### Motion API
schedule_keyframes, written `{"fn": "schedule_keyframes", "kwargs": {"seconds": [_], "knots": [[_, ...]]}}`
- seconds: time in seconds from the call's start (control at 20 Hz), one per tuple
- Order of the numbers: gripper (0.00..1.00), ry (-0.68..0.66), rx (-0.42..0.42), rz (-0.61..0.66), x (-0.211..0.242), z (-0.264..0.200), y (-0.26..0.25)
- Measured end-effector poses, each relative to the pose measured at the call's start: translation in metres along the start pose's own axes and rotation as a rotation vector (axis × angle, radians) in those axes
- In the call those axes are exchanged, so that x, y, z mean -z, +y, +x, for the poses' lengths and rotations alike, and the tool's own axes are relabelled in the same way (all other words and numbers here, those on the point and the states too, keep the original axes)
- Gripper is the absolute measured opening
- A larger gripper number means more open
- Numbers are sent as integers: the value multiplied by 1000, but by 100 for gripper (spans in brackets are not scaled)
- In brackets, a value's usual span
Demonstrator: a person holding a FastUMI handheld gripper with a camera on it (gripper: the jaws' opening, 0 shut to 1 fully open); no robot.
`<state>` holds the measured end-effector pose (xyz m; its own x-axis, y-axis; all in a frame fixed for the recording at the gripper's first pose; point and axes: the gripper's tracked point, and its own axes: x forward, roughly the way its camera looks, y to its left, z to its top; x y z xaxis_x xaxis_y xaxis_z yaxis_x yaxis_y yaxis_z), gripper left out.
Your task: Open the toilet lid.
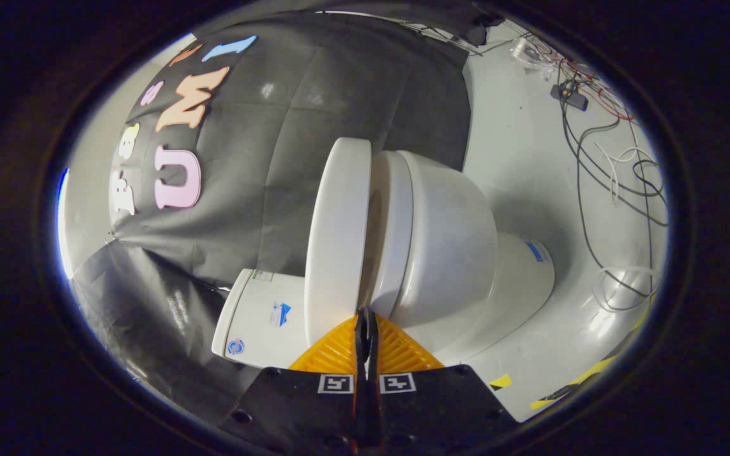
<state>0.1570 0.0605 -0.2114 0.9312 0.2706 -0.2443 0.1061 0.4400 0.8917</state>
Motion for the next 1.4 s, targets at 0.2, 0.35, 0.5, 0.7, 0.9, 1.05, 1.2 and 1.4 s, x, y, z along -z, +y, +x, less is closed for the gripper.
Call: {"fn": "schedule_keyframes", "kwargs": {"seconds": [0.2,0.35,0.5,0.7,0.9,1.05,1.2,1.4], "knots": [[1,-27,142,-63,4,-3,0],[1,-48,178,-50,1,-8,7],[1,-64,219,-94,5,-10,28],[1,-77,240,-155,-3,-14,55],[1,-61,293,-252,-7,-21,74],[1,-69,308,-361,-7,-19,91],[1,-95,305,-389,-11,-22,106],[0,-132,259,-469,-8,-21,140]]}}
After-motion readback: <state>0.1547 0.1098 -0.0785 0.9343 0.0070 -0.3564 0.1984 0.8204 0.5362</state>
